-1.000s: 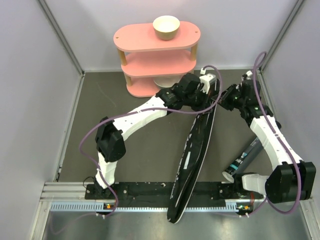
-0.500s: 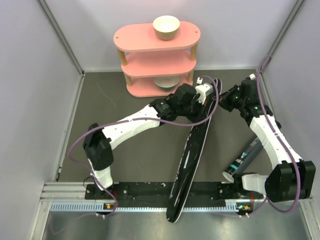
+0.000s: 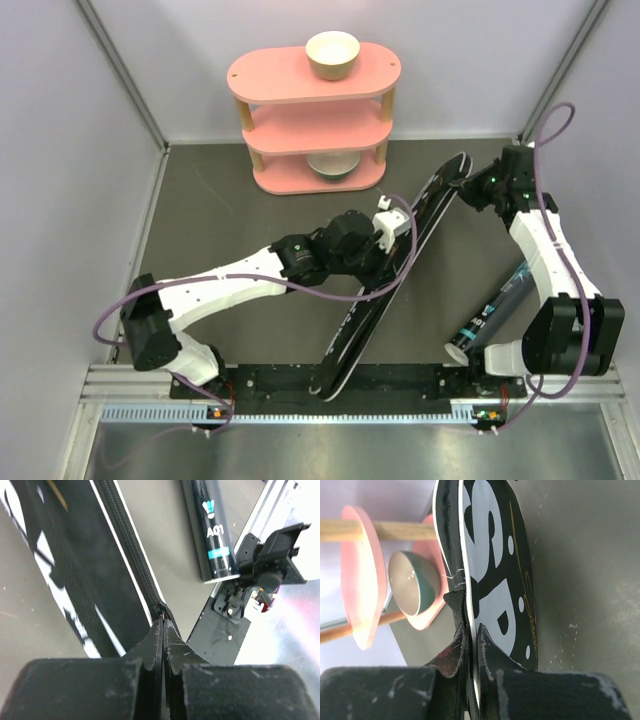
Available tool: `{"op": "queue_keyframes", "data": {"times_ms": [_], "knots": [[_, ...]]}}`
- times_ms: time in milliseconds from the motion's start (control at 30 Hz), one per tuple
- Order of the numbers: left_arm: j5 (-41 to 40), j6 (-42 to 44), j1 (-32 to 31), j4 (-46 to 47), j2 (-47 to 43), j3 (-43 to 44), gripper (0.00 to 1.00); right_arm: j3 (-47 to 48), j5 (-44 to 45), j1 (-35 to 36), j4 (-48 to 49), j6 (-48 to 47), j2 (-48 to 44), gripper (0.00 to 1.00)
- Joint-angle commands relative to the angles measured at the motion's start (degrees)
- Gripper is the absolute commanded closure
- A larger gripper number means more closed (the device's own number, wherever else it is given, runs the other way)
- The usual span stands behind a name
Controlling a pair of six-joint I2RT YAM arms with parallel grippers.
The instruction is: Pack up the badminton gear
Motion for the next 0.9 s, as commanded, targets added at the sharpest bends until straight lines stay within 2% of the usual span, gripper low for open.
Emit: {"op": "queue_keyframes", "data": {"times_ms": [0, 233, 433, 867], "knots": [[2.2, -2.3, -2.0, -1.8, -8.1, -5.8, 1.00, 8.0, 8.6, -4.6, 5.6, 0.9, 3.8, 1.00], [0.6, -4.7, -1.9, -2.0, -14.9, -16.4, 1.00, 14.2, 14.5, -6.5, 3.2, -2.5, 9.2, 1.00], [1.3, -7.1, -2.1, -4.7, -18.6, -21.0, 1.00, 18.0, 19.0, -6.7, 2.4, -4.6, 13.2, 1.00], [0.2, -14.2, -2.7, -6.2, -30.8, -36.5, 1.00, 24.3, 22.7, -7.2, 1.5, -5.9, 21.0, 1.00]]}}
